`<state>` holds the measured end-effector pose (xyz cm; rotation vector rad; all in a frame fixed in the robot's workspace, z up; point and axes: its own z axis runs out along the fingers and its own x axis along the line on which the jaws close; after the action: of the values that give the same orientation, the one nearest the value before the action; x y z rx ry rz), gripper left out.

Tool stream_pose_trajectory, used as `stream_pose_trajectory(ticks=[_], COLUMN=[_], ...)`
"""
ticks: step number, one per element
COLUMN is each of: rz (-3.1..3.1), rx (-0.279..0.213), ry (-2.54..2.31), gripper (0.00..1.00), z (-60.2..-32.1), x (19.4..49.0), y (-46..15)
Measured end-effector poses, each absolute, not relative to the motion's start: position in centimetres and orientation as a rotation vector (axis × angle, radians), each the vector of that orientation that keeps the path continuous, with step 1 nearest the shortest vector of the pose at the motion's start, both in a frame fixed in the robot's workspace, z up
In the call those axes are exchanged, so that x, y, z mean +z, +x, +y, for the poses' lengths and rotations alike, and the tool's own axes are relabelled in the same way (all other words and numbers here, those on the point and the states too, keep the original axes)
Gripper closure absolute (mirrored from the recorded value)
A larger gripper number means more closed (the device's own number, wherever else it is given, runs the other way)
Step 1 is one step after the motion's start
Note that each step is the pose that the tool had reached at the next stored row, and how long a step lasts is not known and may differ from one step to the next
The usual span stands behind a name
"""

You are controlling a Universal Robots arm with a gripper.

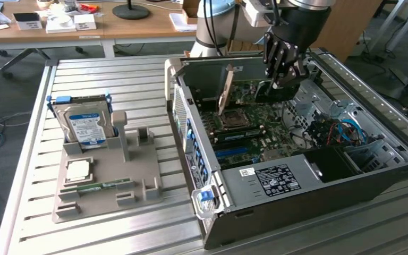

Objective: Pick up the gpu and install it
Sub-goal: 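Insert the gpu into the slot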

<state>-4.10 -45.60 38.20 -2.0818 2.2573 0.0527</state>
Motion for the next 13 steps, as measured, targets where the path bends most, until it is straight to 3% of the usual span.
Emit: stream_pose_trajectory(ticks=[13], rz=[2.257], rx=[0.053], ry=[-2.082], gripper=[0.73], z=[-45.6], x=[37.54], y=[-4.1])
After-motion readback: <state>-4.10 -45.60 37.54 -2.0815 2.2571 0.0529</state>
